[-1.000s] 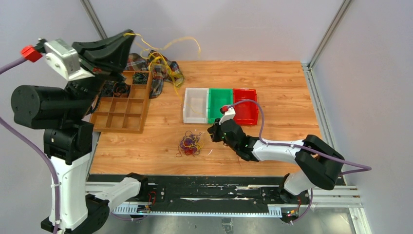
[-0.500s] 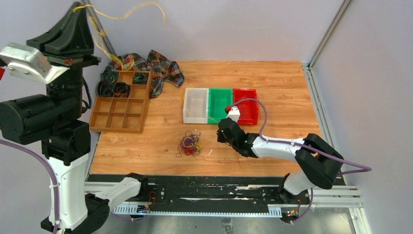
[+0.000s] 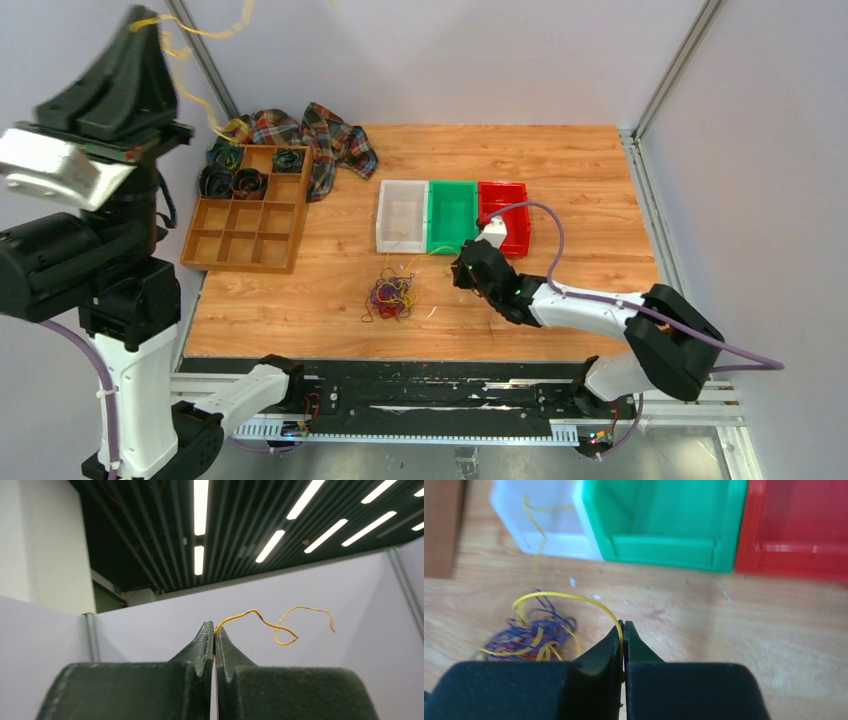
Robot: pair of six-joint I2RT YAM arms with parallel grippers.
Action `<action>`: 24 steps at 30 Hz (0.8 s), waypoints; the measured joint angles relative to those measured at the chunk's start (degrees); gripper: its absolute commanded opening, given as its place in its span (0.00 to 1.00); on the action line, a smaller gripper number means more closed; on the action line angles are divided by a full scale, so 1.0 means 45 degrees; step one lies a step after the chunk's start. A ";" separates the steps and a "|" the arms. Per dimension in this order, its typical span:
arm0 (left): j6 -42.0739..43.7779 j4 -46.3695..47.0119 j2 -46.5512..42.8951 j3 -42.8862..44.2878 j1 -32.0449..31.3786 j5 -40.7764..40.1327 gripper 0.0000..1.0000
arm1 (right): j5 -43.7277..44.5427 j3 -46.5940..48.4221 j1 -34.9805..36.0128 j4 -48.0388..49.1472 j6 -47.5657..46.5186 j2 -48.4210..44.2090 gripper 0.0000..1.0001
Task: Untangle the cables
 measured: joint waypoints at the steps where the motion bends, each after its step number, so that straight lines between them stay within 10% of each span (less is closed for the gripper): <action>1: -0.0141 -0.0141 -0.0126 -0.0350 0.0000 0.0379 0.00 | -0.0238 0.0015 -0.0141 0.0228 -0.0136 -0.0228 0.01; 24: -0.1846 -0.3167 -0.1656 -0.4653 -0.0015 0.3478 0.00 | -0.6679 0.7781 -0.3531 0.1763 -0.3157 -0.2793 0.01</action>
